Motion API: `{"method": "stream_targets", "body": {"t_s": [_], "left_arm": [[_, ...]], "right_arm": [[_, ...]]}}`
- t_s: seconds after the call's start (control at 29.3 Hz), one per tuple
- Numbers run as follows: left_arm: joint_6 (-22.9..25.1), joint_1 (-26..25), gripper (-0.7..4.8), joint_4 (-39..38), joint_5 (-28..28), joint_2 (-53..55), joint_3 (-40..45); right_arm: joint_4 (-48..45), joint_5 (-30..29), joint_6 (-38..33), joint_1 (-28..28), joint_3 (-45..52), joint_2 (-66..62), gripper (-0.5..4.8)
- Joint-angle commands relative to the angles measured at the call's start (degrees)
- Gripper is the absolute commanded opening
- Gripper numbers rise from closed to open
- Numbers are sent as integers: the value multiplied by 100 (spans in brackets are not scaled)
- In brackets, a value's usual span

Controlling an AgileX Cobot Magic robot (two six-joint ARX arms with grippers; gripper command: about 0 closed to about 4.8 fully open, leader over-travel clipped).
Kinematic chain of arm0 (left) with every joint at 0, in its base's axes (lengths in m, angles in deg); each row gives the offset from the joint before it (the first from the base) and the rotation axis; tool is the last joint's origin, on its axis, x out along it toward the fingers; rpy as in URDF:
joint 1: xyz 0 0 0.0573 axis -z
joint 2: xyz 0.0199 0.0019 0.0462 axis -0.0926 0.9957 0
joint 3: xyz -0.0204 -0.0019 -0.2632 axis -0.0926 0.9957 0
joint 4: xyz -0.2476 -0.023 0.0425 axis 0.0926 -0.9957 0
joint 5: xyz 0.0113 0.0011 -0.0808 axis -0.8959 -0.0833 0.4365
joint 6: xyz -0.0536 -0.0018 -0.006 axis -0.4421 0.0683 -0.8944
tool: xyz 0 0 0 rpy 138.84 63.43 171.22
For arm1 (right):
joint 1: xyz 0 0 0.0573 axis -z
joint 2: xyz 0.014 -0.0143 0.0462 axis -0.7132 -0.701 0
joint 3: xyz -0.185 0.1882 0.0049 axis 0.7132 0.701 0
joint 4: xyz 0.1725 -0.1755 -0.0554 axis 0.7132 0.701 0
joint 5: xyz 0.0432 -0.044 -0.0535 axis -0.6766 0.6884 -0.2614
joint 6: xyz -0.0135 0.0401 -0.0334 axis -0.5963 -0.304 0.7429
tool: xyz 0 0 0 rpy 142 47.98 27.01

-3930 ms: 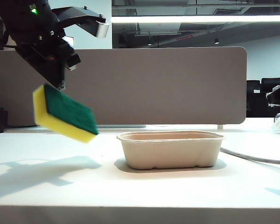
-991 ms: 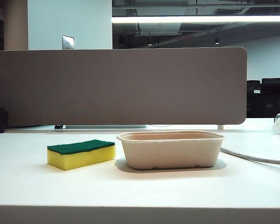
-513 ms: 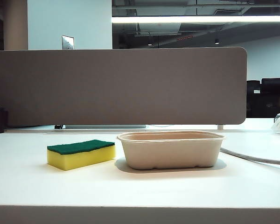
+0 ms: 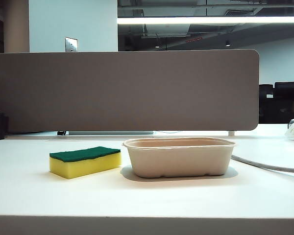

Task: Take out the cleaning sponge from the paper lunch box and place it on the table.

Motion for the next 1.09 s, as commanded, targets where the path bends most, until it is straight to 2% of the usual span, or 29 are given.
{"method": "stream_targets", "body": {"t_s": [0.03,0.41,0.58,0.68,0.92,1.03,1.09], "left_arm": [[2,9,-5,68,7,7,-7],[2,-4,-5,70,2,4,-7],[0,-232,-6,70,39,4,-7],[0,-581,-5,70,37,4,-7],[17,-2159,-6,72,20,0,-7],[509,-2841,-5,94,-70,-2,-7],[520,-3198,-5,83,-120,-44,-2]], "right_arm": [[-94,-11,-2,2,-4,-2,-5],[-94,-11,-2,-4,-4,-4,-5],[-94,-11,-2,-4,-4,-4,-5],[-94,-11,-2,-4,-4,-4,-5],[-94,-11,-2,-7,-4,-4,-5],[-96,-11,-2,-7,-4,-4,-5],[-94,-11,-2,-7,-4,-4,-5]]}}
